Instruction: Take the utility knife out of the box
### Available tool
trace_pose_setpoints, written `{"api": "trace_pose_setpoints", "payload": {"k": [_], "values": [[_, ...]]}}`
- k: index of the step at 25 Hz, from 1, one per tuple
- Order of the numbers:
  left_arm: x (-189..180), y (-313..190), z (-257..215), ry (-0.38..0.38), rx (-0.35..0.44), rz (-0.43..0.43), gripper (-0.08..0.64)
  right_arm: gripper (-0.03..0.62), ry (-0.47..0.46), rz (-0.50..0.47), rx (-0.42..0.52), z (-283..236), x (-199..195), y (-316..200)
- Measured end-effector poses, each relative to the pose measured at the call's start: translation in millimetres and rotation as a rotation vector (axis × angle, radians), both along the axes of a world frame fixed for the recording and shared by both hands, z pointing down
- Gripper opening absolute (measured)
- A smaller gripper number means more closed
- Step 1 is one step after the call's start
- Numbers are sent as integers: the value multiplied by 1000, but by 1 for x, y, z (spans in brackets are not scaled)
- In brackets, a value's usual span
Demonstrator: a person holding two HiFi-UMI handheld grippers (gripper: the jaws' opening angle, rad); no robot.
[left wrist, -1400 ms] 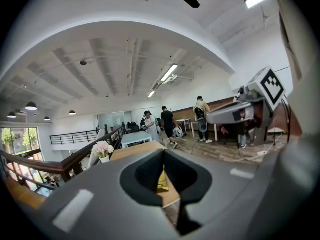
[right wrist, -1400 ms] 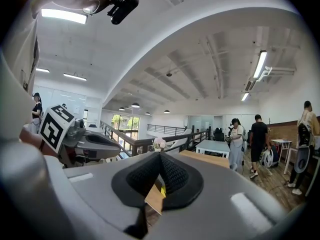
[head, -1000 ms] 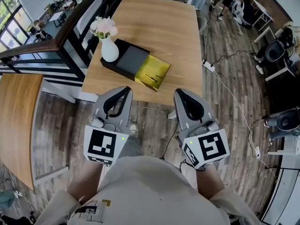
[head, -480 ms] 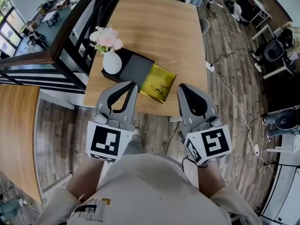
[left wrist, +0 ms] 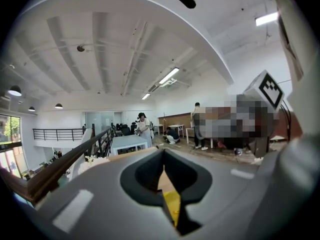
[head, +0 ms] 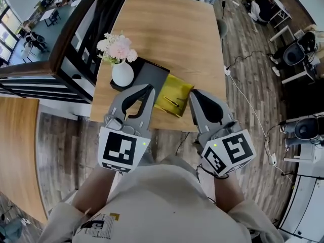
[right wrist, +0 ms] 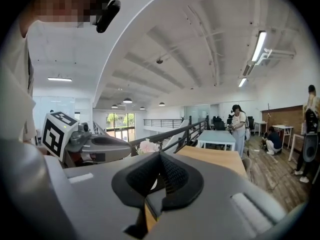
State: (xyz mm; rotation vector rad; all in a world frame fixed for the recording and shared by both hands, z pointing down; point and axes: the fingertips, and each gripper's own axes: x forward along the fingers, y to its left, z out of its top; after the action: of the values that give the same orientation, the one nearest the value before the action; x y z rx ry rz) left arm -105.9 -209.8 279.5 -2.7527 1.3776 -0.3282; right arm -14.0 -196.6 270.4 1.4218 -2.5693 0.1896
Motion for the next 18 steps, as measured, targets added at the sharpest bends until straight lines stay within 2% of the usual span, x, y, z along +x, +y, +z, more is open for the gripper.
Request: {"api": "trace_pose_setpoints", "payload": {"k": [3,9,13,18], "values": [[2,-11,1,7,-4,-1,2,2,14,4,-16,6,4,-9],[18,-17,11,-26,-34,6,2,2,-3,5,-18,11,20,-20],[28,-19,16,-54,-45,-8,2,2,53,5,17,14,32,-26],[40,-20,25,-74,-58,-16,2,2,61,-11,12,27,42,-34]]}}
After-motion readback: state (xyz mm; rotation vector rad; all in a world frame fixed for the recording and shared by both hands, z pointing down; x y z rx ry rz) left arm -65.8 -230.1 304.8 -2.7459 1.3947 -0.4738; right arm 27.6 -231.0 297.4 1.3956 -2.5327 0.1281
